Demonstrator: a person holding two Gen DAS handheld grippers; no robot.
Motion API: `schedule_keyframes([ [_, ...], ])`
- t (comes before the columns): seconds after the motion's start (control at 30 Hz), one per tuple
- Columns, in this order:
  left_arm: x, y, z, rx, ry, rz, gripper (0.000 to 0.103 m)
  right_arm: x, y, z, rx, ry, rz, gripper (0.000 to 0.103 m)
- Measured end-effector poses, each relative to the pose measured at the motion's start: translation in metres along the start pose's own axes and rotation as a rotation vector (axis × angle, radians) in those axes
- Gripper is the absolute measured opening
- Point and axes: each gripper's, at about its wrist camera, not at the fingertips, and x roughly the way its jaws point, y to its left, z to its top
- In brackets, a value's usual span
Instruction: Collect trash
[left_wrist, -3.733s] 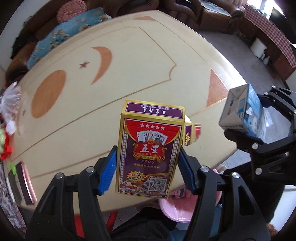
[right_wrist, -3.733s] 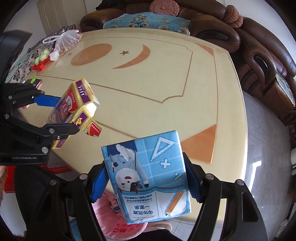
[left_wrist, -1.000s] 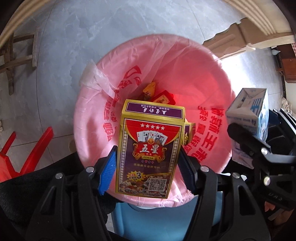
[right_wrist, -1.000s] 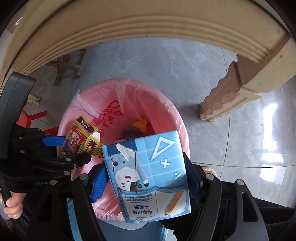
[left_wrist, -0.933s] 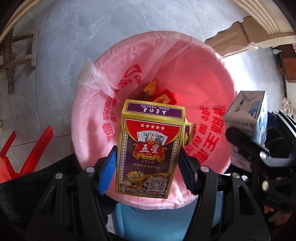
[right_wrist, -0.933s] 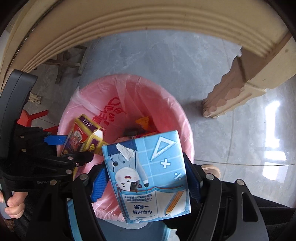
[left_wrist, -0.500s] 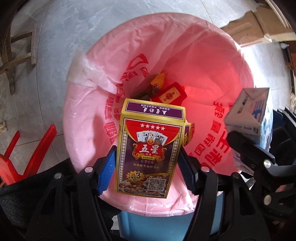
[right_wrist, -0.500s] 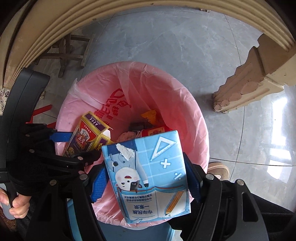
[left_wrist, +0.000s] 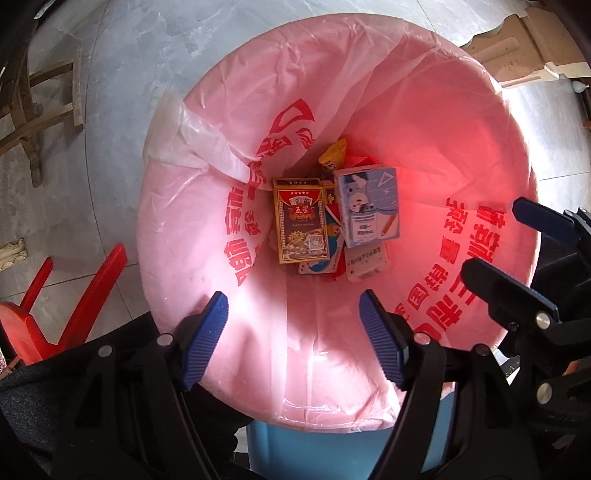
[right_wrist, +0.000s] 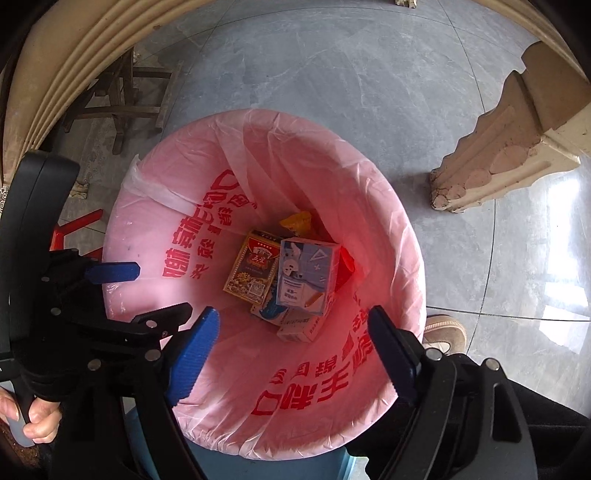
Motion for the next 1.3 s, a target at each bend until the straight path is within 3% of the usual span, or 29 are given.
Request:
schedule_keyframes([
  [0.5,-0.013,-0.004,-0.003,0.019,-0.041,0.014,0.077,-0.012,-0.004,-0.006,0.025,-0.025,-0.039,0.081],
  [0.7,-0.024,-0.007,-0.010,0.022,-0.081,0.040,0.077,-0.037,0.003,-0.016,0.010,-0.087,-0.069,0.082],
  [0.83,-0.046,-0.012,-0.020,0.019,-0.155,0.067,0.077,-0.056,0.006,-0.025,0.023,-0.140,-0.100,0.082],
  [1.07,-0.103,-0.018,-0.044,-0.072,-0.346,0.100,0.078,-0.100,0.010,-0.041,0.050,-0.268,-0.130,0.082],
  [1.2,-0.135,-0.020,-0.057,-0.118,-0.422,0.054,0.078,-0.138,0.018,-0.051,0.042,-0.359,-0.120,0.083],
  [1.3,-0.161,-0.026,-0.069,-0.141,-0.495,0.078,0.078,-0.169,0.027,-0.061,0.014,-0.438,-0.128,0.083],
])
